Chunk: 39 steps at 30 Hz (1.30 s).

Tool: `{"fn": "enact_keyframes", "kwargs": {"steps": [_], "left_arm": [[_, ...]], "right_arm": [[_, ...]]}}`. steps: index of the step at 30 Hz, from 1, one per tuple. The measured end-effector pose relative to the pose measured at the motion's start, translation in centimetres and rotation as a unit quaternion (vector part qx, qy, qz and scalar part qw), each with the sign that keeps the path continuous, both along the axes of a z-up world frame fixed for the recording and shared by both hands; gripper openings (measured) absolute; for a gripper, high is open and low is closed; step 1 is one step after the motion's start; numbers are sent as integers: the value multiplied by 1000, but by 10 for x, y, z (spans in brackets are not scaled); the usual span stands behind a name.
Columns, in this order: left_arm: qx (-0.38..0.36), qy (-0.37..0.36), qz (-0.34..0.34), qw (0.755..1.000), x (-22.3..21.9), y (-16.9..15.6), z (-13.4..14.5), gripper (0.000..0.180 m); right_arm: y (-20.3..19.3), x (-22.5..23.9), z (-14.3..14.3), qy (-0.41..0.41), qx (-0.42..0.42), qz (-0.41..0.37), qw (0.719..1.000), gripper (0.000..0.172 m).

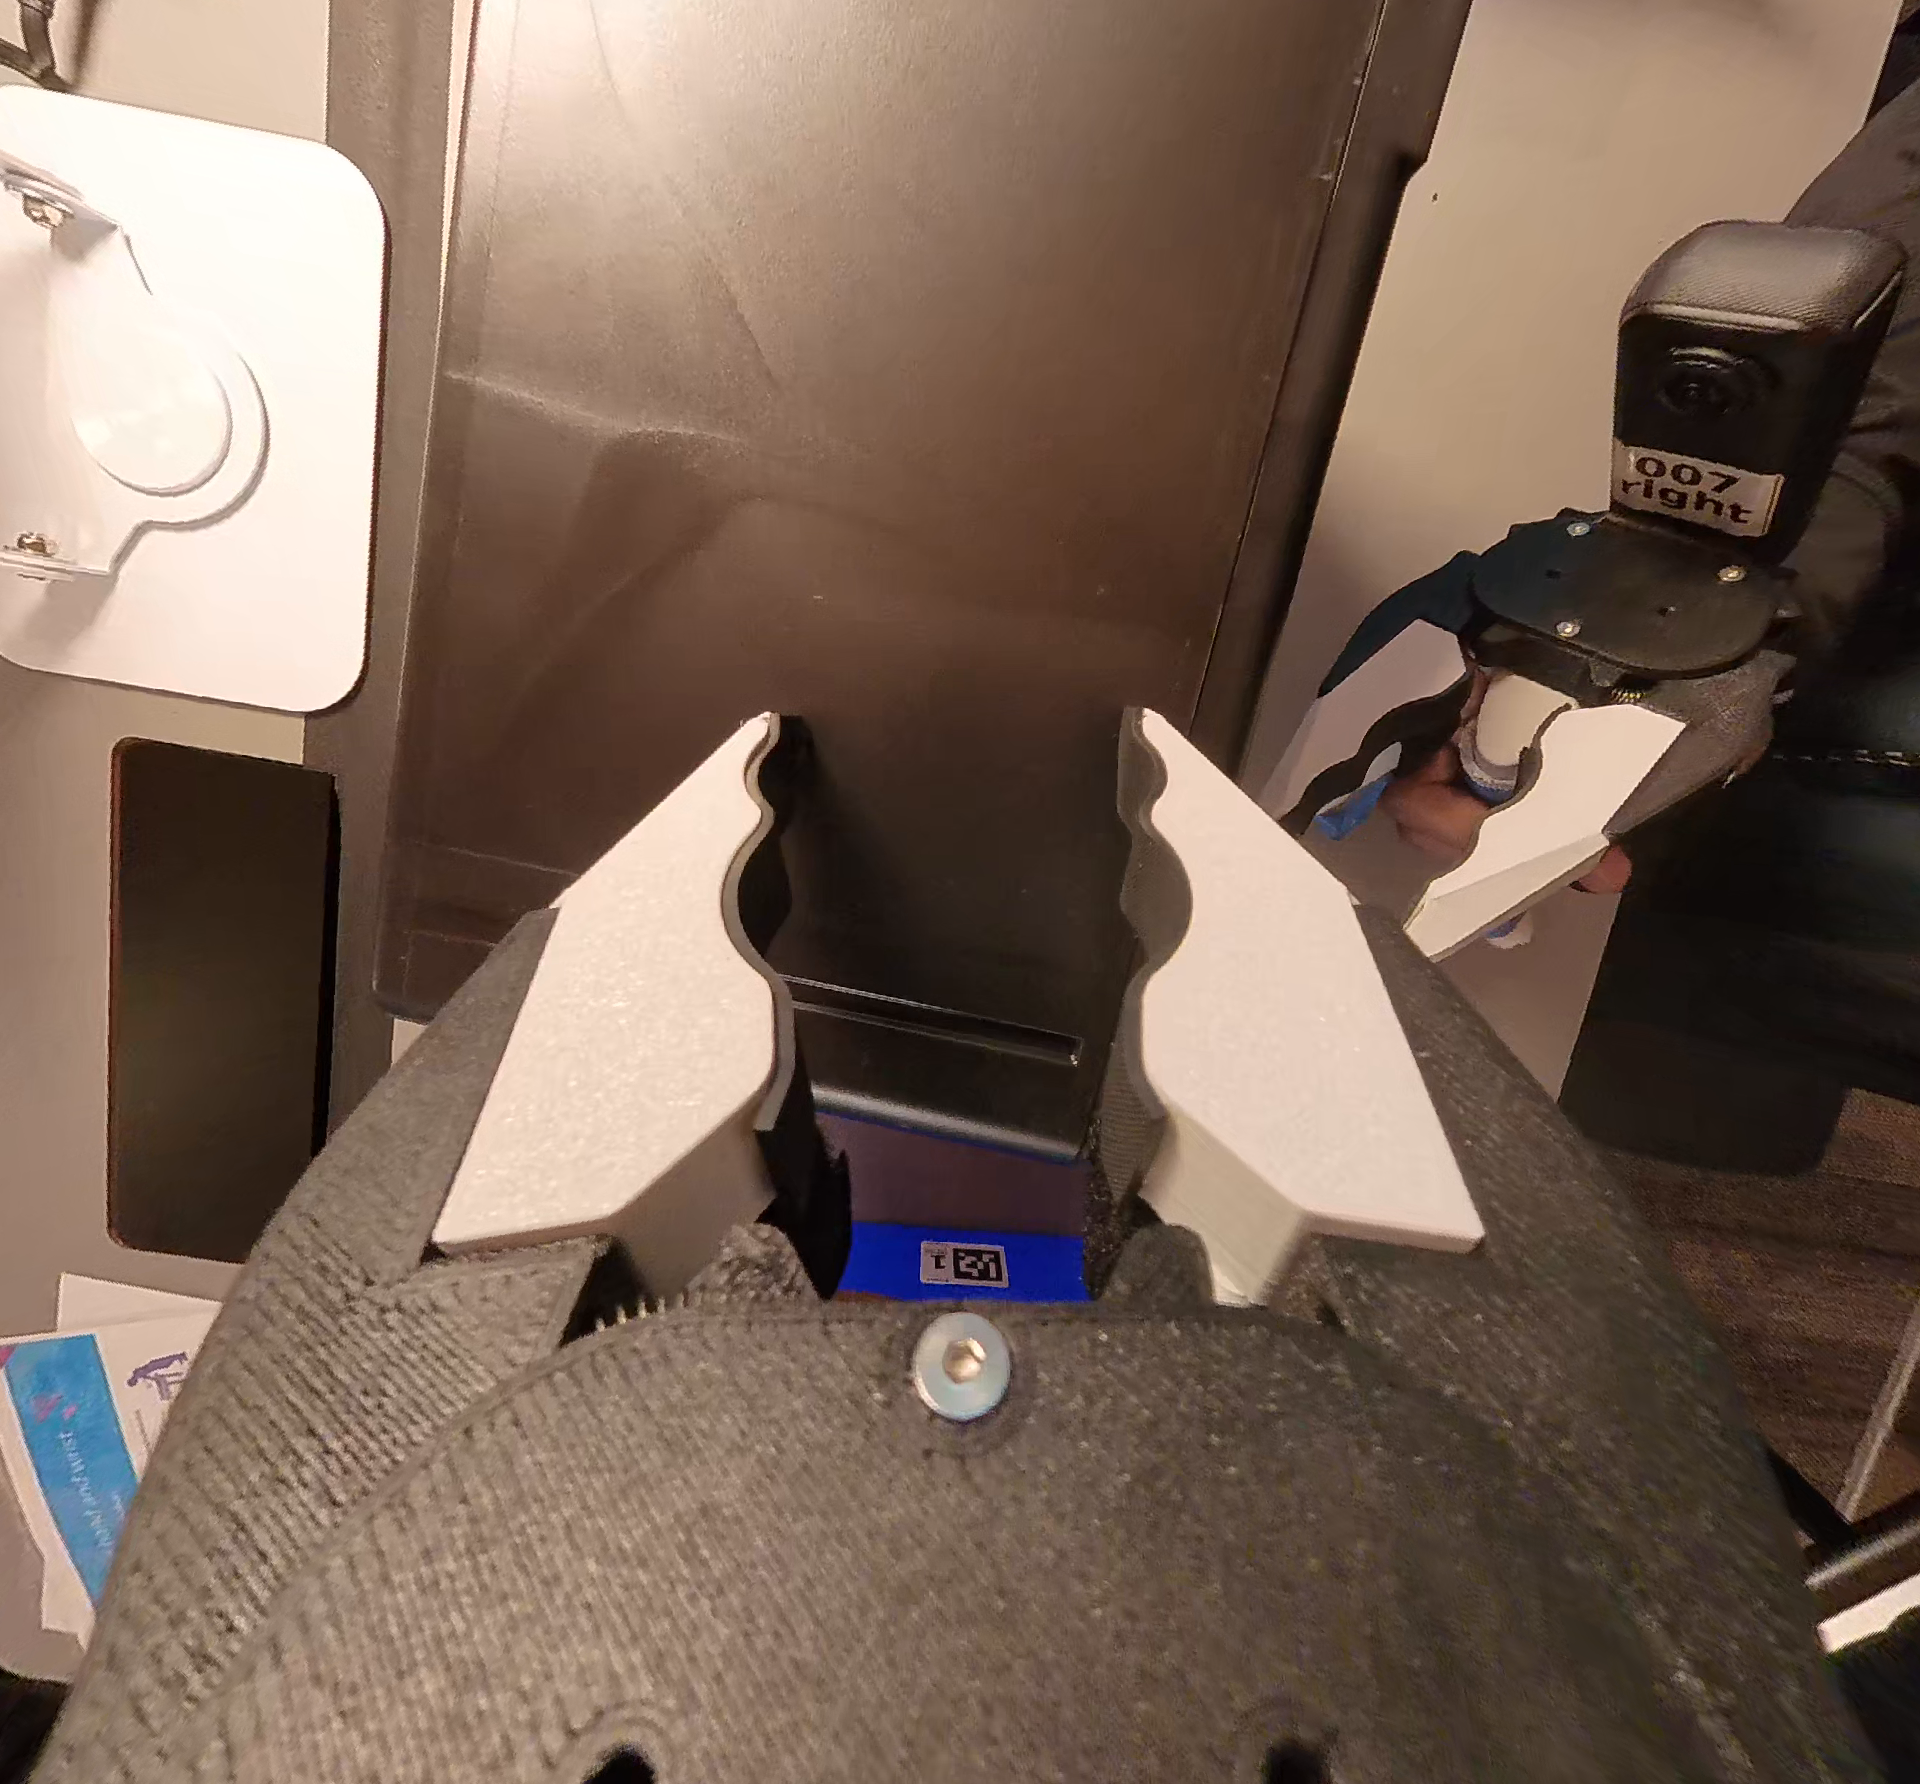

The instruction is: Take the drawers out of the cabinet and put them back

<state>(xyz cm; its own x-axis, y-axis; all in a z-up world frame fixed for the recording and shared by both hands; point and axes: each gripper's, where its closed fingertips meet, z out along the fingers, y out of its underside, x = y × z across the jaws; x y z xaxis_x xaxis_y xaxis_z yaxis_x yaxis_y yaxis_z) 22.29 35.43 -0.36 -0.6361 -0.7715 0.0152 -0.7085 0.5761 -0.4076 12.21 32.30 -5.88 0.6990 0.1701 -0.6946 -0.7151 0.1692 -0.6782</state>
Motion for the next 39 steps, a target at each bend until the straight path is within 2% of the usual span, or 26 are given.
{"fn": "enact_keyframes", "kwargs": {"steps": [1, 39], "left_arm": [[0, 0, 1, 1000, 0, 0, 0, 73], [1, 3, 6, 1000, 0, 0, 0, 73]], "right_arm": [[0, 0, -1, 3, -2, 0, 1000, 45], [-2, 9, 2, 4, -3, -12, 1000, 44]]}}
